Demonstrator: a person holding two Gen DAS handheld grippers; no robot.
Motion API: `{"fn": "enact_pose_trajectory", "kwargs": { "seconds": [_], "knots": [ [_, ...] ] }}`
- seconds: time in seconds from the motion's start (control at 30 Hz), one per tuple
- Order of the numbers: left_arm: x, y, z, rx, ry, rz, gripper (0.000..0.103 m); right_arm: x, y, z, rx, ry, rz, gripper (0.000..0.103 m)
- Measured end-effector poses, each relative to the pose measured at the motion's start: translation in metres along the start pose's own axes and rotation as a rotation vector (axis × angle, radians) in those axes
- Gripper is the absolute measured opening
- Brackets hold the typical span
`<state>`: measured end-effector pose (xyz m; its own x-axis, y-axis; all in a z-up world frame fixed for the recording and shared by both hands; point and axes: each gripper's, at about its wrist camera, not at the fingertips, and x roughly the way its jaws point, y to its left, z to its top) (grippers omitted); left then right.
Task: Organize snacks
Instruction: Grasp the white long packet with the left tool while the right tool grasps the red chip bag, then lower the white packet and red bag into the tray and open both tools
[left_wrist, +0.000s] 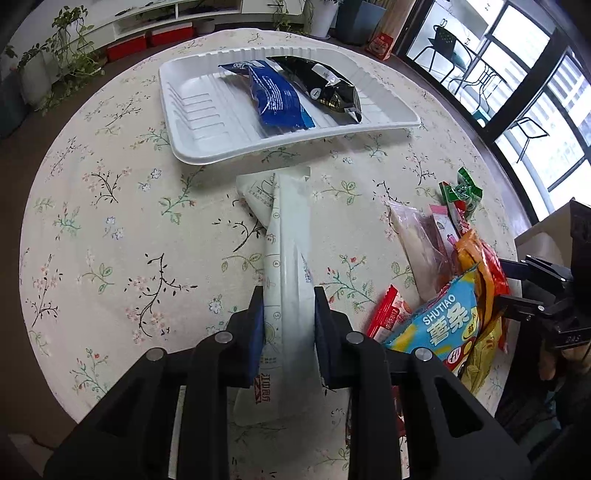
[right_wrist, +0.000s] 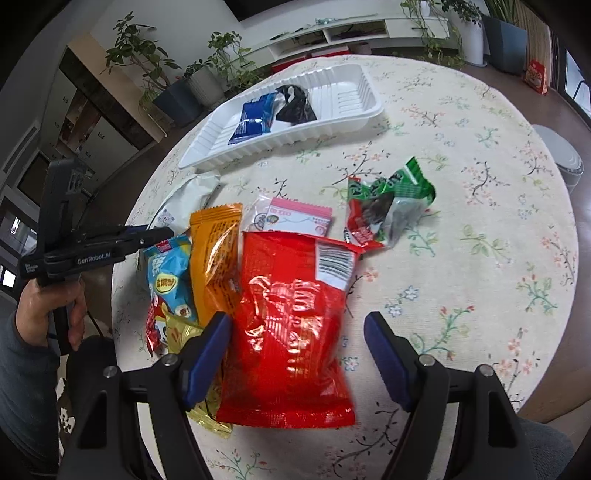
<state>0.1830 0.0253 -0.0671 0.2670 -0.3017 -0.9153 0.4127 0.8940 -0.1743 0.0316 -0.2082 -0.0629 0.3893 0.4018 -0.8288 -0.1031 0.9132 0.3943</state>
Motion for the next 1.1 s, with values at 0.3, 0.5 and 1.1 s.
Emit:
{"fn": "enact_pose_trajectory", "kwargs": {
  "seconds": [0.3, 0.5, 1.1],
  "knots": [
    [0.021, -0.011, 0.015, 0.098, 0.101, 0.061, 0.022, 0.008, -0.01, 0.003, 0.062, 0.027, 0.025, 0.071],
    [0.025, -0.011, 0.017, 0.096, 0.107, 0.055, 0.022, 0.007, -0.02, 0.005, 0.1, 0.028, 0.069, 0.058],
    [0.005, -0.008, 0.004, 0.072, 0.04, 0.03, 0.02, -0.014, -0.029, -0.001, 0.142, -0.048, 0.117, 0.035]
  ]
}}
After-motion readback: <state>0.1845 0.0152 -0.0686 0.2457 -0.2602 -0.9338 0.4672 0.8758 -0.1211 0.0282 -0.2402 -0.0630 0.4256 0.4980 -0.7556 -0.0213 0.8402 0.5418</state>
